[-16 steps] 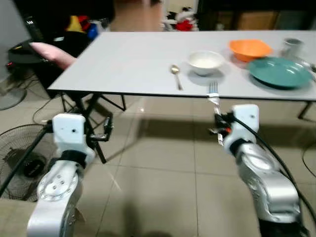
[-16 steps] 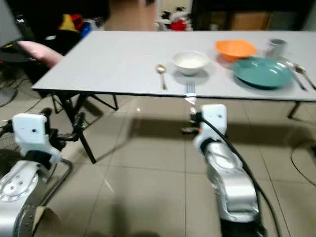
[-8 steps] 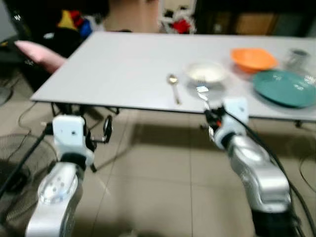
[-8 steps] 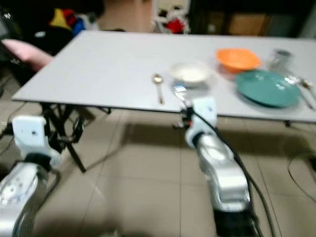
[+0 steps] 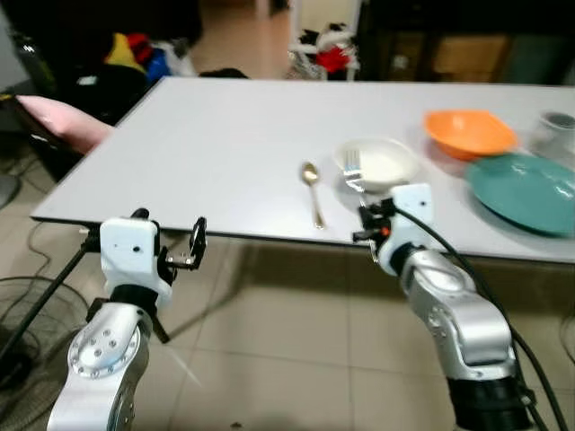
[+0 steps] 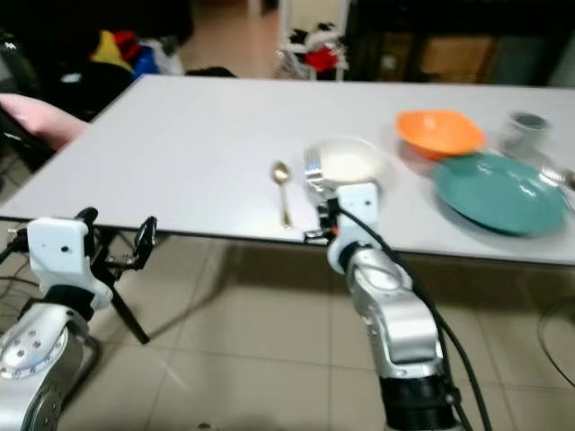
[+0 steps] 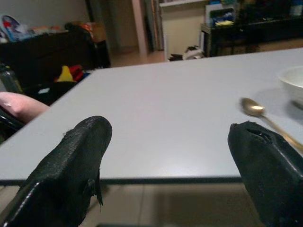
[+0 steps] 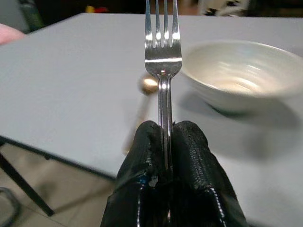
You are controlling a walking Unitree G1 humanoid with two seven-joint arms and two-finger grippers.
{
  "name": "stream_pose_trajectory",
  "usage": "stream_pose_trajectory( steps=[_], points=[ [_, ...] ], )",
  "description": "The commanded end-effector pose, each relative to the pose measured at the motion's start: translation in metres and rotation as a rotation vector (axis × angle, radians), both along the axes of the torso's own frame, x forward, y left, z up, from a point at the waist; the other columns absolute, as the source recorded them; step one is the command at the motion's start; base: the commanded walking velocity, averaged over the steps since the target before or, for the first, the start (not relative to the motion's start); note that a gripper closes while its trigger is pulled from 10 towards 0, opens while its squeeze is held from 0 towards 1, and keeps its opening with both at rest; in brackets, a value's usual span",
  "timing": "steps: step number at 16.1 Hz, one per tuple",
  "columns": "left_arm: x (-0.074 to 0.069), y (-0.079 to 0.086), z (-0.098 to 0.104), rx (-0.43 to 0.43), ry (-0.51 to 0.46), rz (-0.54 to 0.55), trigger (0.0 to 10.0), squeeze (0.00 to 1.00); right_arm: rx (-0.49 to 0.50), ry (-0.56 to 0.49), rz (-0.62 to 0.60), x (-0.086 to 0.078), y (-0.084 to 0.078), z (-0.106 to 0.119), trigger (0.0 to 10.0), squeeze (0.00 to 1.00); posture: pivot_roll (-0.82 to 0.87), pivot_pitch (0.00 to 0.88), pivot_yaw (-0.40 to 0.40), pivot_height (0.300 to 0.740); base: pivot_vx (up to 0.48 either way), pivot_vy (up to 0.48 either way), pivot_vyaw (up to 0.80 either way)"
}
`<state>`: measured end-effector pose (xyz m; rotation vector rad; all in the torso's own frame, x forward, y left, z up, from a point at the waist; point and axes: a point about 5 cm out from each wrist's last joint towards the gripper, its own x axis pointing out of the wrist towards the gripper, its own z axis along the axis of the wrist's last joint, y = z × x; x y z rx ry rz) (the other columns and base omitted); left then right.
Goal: Setting the table
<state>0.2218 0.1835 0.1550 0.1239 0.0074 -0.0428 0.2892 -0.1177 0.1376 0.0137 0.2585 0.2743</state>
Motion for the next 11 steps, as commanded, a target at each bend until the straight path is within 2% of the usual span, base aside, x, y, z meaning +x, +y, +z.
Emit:
stream_pose_trajectory(
  steps=[1, 8, 10, 11],
  points=[
    [-0.0007, 0.0041, 0.0003, 0.016, 0.005, 0.011, 10.0, 0.00, 0.008, -0.005, 0.037, 0.0020, 0.0083, 0.0031, 10.0, 0.00, -0.04, 0.000, 0.035, 0.740, 0.431, 0.000, 0.00],
    [-0.0013, 0.0046, -0.0014, 0.025, 0.015, 0.002, 10.0, 0.00, 0.014, -0.010, 0.057, 0.0000, 0.0104, 0.0016, 10.0, 0.00, -0.04, 0.000, 0.039, 0.740, 0.434, 0.000, 0.00],
    [0.0023, 0.0047, -0.0016, 0.025, 0.018, 0.002, 10.0, 0.00, 0.034, -0.044, 0.043, -0.0014, 0.0080, 0.0059, 10.0, 0.00, -0.05, 0.000, 0.047, 0.740, 0.431, 0.000, 0.00],
    [0.0055, 0.0052, -0.0004, 0.002, 0.011, 0.008, 10.0, 0.00, 0.047, -0.077, 0.042, -0.0027, 0.0065, 0.0110, 10.0, 0.00, -0.06, 0.000, 0.054, 0.740, 0.000, 0.000, 0.00]
  ],
)
